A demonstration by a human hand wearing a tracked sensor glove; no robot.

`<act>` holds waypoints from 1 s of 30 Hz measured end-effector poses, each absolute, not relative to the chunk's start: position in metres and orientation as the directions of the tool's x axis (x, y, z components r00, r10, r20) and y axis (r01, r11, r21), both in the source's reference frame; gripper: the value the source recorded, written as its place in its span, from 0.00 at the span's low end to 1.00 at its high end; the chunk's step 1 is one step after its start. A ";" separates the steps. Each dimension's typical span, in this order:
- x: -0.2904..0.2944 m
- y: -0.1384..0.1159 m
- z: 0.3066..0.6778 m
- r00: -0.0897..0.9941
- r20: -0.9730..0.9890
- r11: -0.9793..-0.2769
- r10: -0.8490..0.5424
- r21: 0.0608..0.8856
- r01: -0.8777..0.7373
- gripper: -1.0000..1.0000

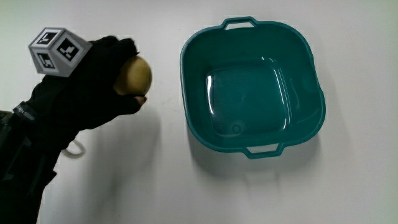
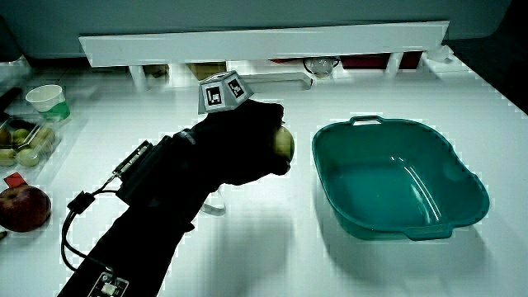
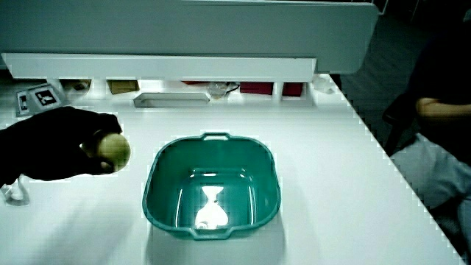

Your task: Place pear on desk

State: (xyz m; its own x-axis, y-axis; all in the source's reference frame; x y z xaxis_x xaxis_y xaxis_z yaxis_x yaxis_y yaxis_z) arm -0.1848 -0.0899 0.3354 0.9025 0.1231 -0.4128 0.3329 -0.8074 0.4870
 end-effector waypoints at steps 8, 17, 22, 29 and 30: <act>-0.210 -0.085 0.371 0.924 -0.376 -0.790 0.063 0.547 0.276 0.50; -0.222 -0.081 0.399 0.920 -0.392 -0.771 0.006 0.584 0.253 0.50; -0.225 -0.081 0.407 0.924 -0.383 -0.756 -0.012 0.608 0.243 0.50; -0.229 -0.081 0.413 0.921 -0.386 -0.737 -0.039 0.633 0.234 0.50; -0.229 -0.082 0.413 0.921 -0.387 -0.731 -0.049 0.642 0.231 0.50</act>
State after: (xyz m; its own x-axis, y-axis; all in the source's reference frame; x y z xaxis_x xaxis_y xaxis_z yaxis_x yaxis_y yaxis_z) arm -0.2292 -0.0817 0.4130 0.9206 -0.0495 -0.3874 0.2308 -0.7314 0.6417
